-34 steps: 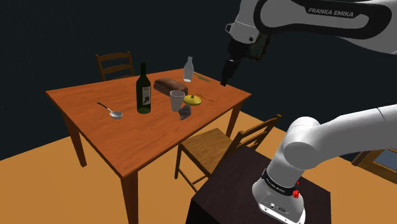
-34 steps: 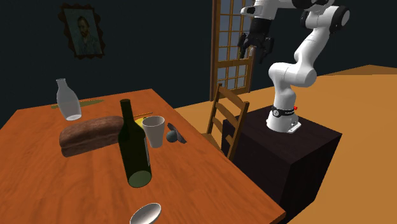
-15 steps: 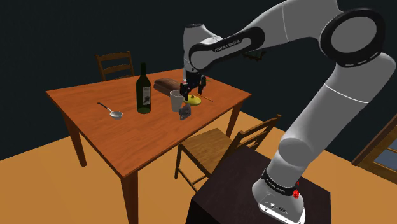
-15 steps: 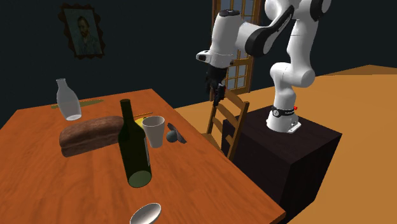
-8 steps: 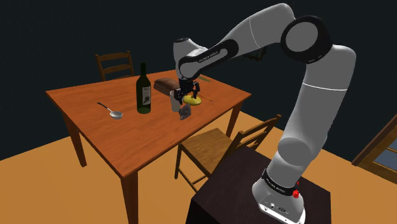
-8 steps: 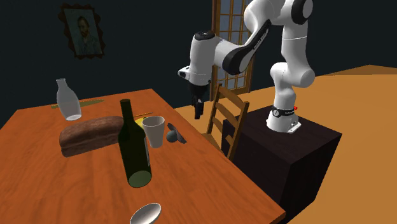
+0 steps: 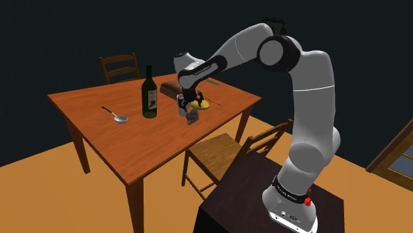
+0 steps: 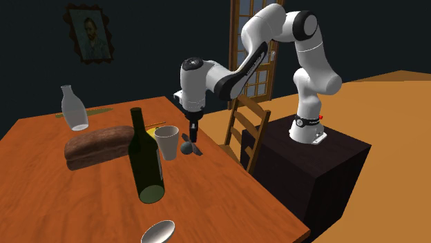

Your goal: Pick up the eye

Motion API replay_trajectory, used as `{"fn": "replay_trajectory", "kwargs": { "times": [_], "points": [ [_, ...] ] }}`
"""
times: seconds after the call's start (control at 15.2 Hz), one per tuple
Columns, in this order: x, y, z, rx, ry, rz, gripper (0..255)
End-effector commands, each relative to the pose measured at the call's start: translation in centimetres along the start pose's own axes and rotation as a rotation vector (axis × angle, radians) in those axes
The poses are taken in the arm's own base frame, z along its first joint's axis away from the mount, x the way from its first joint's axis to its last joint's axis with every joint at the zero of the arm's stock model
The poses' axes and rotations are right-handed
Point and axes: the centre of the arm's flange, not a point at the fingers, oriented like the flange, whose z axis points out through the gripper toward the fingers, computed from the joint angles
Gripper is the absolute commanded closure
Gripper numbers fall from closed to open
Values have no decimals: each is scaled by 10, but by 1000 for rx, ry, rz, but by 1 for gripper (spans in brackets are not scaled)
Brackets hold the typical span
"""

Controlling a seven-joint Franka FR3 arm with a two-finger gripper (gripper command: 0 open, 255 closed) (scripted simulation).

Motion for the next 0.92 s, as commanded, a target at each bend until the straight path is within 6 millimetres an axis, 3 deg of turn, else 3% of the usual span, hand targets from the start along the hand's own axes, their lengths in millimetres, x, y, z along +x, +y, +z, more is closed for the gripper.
{"fn": "replay_trajectory", "kwargs": {
  "times": [0.0,0.59,0.66,0.86],
  "points": [
    [17,-4,19,-16,-11,37,0],
    [14,-17,56,-16,-11,37,0],
    [15,-17,57,-16,-11,37,255],
    [15,-17,56,-16,-11,37,255]
  ]
}}
